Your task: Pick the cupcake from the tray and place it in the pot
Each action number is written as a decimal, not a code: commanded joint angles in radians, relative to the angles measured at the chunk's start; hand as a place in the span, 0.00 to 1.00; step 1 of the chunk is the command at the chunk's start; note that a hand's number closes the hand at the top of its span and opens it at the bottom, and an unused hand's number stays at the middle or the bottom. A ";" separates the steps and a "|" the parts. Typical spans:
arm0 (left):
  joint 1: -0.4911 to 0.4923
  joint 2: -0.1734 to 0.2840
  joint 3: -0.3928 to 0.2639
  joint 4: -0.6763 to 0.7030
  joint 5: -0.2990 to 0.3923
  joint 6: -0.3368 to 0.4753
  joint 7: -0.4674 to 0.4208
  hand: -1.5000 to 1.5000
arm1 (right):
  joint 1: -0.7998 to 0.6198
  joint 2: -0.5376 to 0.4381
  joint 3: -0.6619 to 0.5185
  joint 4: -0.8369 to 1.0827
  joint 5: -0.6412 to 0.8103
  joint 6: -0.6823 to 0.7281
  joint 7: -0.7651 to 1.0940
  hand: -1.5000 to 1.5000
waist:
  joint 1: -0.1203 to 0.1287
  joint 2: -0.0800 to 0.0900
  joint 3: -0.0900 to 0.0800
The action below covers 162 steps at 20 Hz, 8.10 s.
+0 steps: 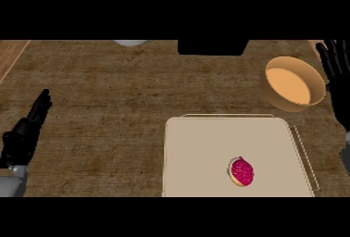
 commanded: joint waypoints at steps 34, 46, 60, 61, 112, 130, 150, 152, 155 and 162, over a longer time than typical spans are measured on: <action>-0.226 -0.183 0.050 -0.129 0.189 0.005 0.112 0.50 | -0.093 -0.308 0.367 0.237 0.741 0.554 -1.224 0.00 | 0.028 0.037 0.040; -0.192 -0.197 0.053 -0.196 0.152 0.029 0.147 0.50 | -0.110 -0.204 0.499 0.350 0.907 0.457 -1.190 0.00 | 0.019 0.032 0.040; -0.130 -0.211 0.087 -0.224 0.148 -0.014 0.114 0.50 | -0.059 -0.128 0.487 0.387 0.990 0.343 -1.175 0.00 | 0.013 0.030 0.039; -0.240 -0.190 0.113 -0.186 0.152 0.003 0.189 0.50 | -0.070 -0.074 0.502 0.373 1.008 0.337 -1.109 0.00 | 0.009 0.030 0.039; -0.129 -0.252 0.127 -0.208 0.078 0.005 0.152 0.50 | -0.018 0.444 0.272 0.108 1.405 0.125 0.165 1.00 | -0.039 0.000 0.028; -0.212 -0.279 0.111 -0.202 0.065 -0.003 0.174 0.50 | -0.235 0.327 -0.141 -0.219 1.528 0.463 0.584 1.00 | 0.000 0.029 0.039; -0.176 -0.289 0.118 -0.270 0.051 -0.025 0.201 0.50 | -0.351 0.013 -0.504 0.633 1.311 0.141 -0.030 1.00 | 0.028 0.034 0.040; -0.164 -0.267 0.173 -0.168 0.098 -0.100 0.104 0.50 | -0.399 0.032 -0.474 0.694 1.338 0.105 -0.014 1.00 | 0.024 0.035 0.039; -0.197 -0.313 0.113 -0.249 0.048 -0.021 0.192 0.50 | -0.366 -0.003 -0.489 0.835 1.333 0.087 -0.114 1.00 | 0.028 0.036 0.040; -0.207 -0.301 0.115 -0.235 0.049 -0.038 0.204 0.50 | -0.493 0.009 -0.535 1.089 1.246 0.244 -0.107 0.00 | 0.046 0.042 0.041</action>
